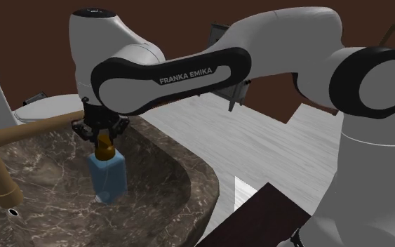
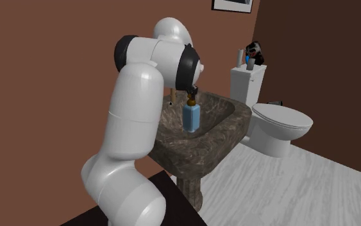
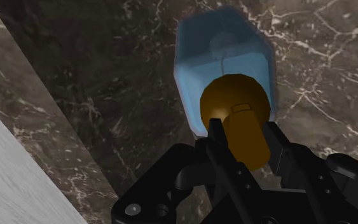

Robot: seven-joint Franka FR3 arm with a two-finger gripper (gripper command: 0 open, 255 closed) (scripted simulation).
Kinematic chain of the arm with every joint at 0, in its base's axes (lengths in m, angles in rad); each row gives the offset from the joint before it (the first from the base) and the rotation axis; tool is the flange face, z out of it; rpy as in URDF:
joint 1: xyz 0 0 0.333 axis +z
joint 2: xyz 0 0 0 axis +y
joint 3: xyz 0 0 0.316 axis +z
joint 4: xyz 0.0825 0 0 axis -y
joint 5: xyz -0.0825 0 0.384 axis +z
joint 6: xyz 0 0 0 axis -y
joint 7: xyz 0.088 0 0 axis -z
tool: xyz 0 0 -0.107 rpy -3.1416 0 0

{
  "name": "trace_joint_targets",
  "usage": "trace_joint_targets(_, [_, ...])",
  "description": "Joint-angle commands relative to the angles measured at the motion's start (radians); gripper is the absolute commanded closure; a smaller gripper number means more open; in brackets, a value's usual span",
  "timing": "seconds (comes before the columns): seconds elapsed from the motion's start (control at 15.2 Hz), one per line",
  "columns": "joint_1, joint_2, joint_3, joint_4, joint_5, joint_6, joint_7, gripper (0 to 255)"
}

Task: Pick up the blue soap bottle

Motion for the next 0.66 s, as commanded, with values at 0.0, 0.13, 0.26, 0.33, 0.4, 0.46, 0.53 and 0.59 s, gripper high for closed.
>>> trace_joint_targets(0.0, [0.000,-0.008,0.003,0.017,0.006,-0.023,-0.006,255])
trace_joint_targets(0.13, [0.001,-0.012,0.005,0.037,0.011,-0.047,-0.012,255])
trace_joint_targets(0.26, [0.002,-0.016,0.007,0.058,0.015,-0.071,-0.017,255])
trace_joint_targets(0.33, [0.003,-0.018,0.008,0.069,0.017,-0.083,-0.020,255])
trace_joint_targets(0.4, [0.004,-0.019,0.009,0.081,0.019,-0.096,-0.023,255])
trace_joint_targets(0.46, [0.005,-0.021,0.009,0.093,0.021,-0.108,-0.025,255])
trace_joint_targets(0.53, [0.005,-0.021,0.009,0.094,0.021,-0.110,-0.026,255])
trace_joint_targets(0.59, [0.005,-0.021,0.009,0.094,0.021,-0.110,-0.026,255])
